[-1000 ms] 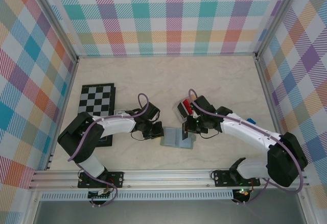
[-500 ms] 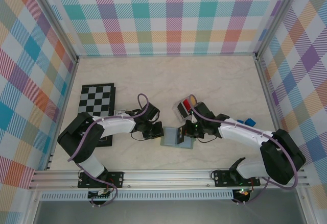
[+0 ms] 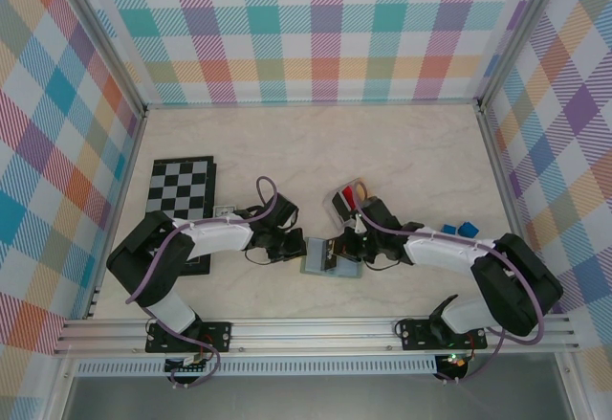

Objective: Put the credit cards into the card holder
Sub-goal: Insert the credit card into the card slot.

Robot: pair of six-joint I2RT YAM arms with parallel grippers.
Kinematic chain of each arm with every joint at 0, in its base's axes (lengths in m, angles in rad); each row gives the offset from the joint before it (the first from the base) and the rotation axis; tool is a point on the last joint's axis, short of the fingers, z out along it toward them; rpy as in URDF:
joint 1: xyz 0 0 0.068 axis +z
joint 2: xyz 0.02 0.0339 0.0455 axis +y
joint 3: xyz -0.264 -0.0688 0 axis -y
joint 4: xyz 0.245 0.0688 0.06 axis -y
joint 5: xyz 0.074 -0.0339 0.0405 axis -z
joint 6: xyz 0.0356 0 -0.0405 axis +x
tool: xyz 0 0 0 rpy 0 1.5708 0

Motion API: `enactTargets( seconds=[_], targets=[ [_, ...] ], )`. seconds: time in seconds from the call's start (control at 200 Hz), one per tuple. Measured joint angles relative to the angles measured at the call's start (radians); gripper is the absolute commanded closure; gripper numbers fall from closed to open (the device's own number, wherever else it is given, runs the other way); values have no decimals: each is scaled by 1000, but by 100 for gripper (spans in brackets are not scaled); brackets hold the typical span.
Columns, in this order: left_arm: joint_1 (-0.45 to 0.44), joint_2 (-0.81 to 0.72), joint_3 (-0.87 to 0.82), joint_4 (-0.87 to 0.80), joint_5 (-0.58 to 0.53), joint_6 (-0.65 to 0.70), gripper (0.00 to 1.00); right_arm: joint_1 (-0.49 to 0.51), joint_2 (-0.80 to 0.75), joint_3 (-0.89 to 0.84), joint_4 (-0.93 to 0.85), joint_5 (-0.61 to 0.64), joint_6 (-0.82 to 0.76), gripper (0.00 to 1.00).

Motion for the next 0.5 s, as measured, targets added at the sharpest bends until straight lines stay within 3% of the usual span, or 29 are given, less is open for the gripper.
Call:
enactTargets(
  seconds=[0.5],
  targets=[
    [-2, -13, -29, 42, -4, -53, 93, 0, 53, -42, 140, -20, 37, 88]
  ],
)
